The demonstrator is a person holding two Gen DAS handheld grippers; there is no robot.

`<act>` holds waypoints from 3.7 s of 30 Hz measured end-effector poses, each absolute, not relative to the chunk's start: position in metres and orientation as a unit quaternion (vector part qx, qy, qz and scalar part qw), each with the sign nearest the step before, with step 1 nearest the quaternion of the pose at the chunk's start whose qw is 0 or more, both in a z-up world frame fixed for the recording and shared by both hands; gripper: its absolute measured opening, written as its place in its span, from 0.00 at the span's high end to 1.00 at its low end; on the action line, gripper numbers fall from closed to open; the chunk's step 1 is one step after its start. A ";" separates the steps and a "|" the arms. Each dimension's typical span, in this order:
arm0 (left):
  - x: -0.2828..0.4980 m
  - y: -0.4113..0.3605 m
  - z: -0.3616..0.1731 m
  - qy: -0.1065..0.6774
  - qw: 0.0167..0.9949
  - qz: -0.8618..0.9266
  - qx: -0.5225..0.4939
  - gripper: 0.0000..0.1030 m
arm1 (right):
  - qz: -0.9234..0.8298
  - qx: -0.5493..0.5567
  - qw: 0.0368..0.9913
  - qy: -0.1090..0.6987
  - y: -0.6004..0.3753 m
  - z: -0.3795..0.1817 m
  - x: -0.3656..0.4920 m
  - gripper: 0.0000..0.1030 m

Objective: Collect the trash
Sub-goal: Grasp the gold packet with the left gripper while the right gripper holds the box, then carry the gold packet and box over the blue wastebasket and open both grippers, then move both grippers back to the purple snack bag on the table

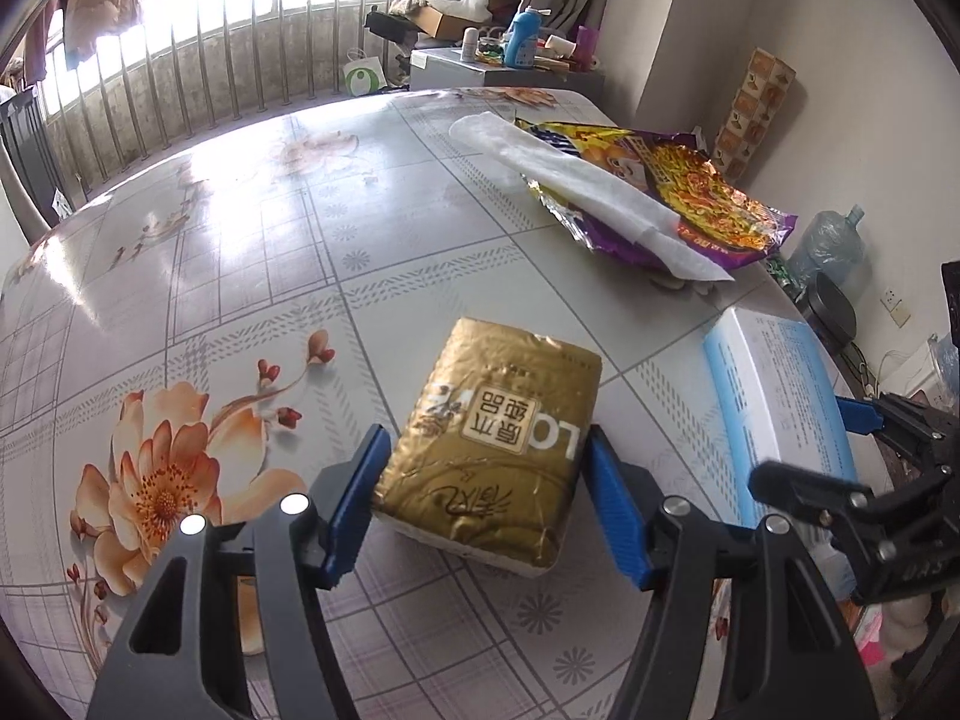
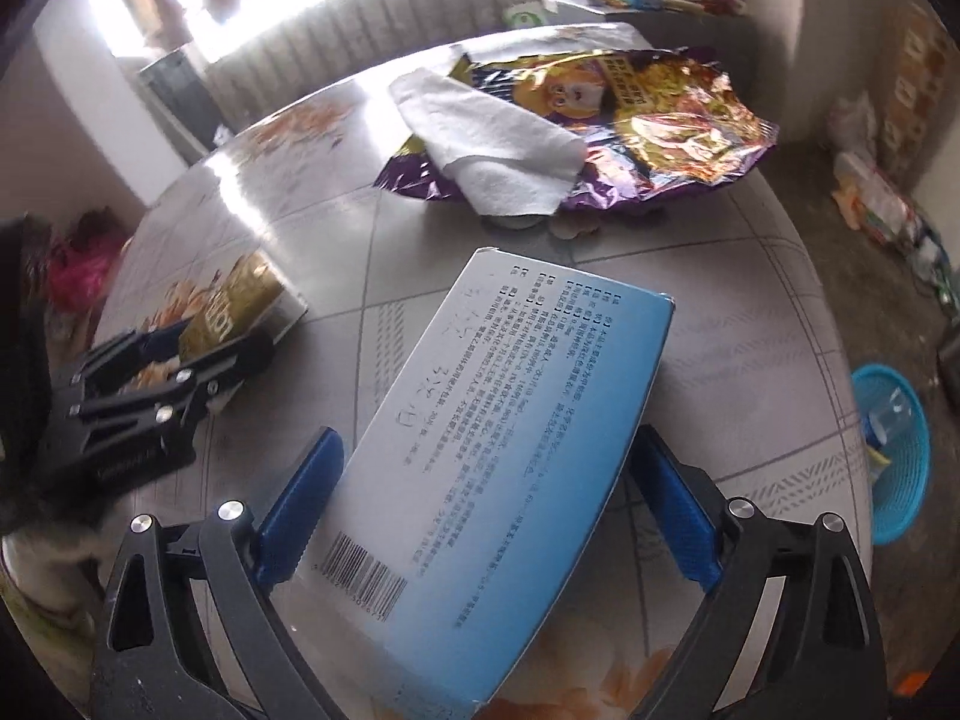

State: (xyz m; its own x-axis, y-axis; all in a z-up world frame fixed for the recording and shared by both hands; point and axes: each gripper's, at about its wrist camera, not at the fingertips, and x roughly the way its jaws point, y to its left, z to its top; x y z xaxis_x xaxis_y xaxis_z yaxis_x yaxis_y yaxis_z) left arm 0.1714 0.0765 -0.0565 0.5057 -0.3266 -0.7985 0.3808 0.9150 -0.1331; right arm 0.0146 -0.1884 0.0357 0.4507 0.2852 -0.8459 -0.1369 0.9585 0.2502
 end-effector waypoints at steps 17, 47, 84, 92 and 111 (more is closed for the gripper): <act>0.140 0.053 -0.057 0.479 0.851 -0.214 0.034 0.32 | 0.148 0.132 0.832 0.519 -0.242 0.037 -0.009 0.11; 0.139 0.027 -0.048 0.458 0.856 -0.210 0.113 0.43 | 0.115 0.079 0.867 0.479 -0.221 0.046 -0.036 0.35; 0.188 -0.472 -0.112 0.486 0.722 -0.459 0.180 0.28 | -0.301 0.608 0.643 0.356 -0.639 -0.185 -0.110 0.17; 0.177 -0.408 -0.061 0.437 0.741 -0.491 0.139 0.27 | -0.298 0.572 0.685 0.341 -0.601 -0.144 -0.135 0.17; 0.136 -0.135 0.086 0.310 0.852 -0.421 0.034 0.26 | -0.056 0.369 0.877 0.304 -0.494 0.039 -0.044 0.18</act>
State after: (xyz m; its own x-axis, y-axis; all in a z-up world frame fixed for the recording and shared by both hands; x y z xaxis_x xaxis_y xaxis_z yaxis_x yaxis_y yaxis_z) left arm 0.1362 -0.1348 0.0862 0.4532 -0.6958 -0.5572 0.7384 0.6432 -0.2026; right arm -0.0443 -0.4935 0.0386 0.8090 0.1266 -0.5740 0.3218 0.7218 0.6128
